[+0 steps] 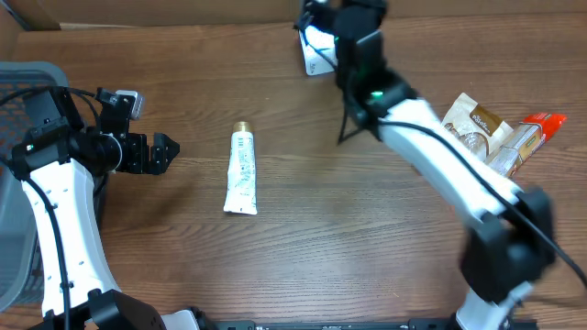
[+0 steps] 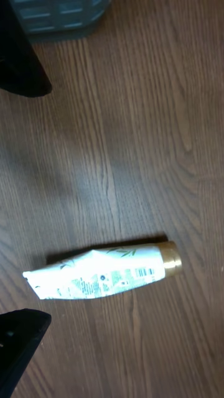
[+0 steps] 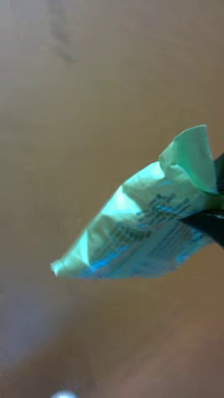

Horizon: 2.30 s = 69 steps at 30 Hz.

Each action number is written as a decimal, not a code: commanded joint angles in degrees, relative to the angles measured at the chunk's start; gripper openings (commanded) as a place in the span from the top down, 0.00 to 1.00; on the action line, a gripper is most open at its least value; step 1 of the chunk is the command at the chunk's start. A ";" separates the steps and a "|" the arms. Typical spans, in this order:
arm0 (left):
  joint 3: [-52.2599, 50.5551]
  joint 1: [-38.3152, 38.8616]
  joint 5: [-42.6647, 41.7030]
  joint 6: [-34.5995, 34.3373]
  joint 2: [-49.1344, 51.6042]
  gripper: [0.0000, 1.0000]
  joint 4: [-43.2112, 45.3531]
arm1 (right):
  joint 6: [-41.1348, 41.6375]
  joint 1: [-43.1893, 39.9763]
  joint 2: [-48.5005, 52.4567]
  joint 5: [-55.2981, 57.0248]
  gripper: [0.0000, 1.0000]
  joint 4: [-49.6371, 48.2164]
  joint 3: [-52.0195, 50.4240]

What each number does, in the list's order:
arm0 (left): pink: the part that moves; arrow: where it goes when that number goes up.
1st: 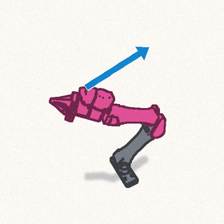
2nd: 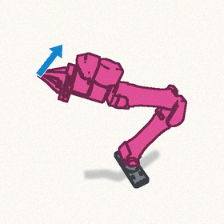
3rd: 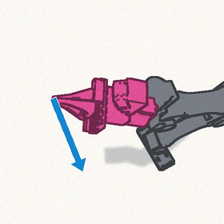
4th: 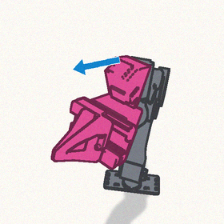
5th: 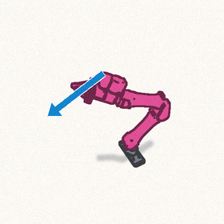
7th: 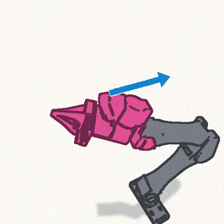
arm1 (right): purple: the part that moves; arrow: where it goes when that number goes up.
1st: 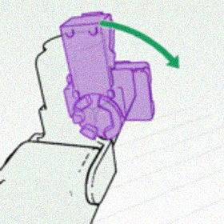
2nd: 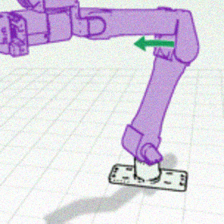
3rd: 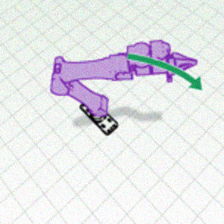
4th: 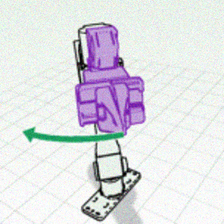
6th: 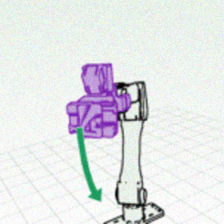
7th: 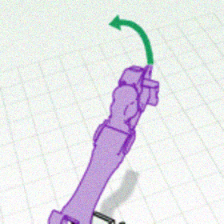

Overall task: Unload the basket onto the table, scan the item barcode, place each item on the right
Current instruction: 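Carry the wipes pack right and drop it on the pile, then move the right gripper to the white lotion tube and grasp it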

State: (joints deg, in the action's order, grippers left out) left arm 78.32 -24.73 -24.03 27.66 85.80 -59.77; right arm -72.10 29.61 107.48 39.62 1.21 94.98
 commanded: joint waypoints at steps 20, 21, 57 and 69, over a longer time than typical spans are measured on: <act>0.04 0.48 -0.85 1.05 0.35 0.00 0.04 | 69.02 -41.62 -14.23 -70.79 0.96 61.77 -1.20; 0.04 0.48 -0.85 1.05 0.35 0.00 0.04 | 72.02 -43.78 -14.01 -63.14 0.96 62.38 -3.10; 0.04 0.48 -0.85 1.05 0.35 0.01 0.04 | 78.16 -34.69 -14.03 -89.50 0.00 47.34 -9.16; 0.04 0.48 -0.85 1.05 0.35 0.01 0.07 | 92.32 -3.52 -10.58 -65.18 0.00 31.91 -6.62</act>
State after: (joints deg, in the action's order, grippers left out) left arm 78.32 -24.73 -24.05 27.66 85.84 -59.77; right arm 16.78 22.00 94.85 -31.57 34.26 85.01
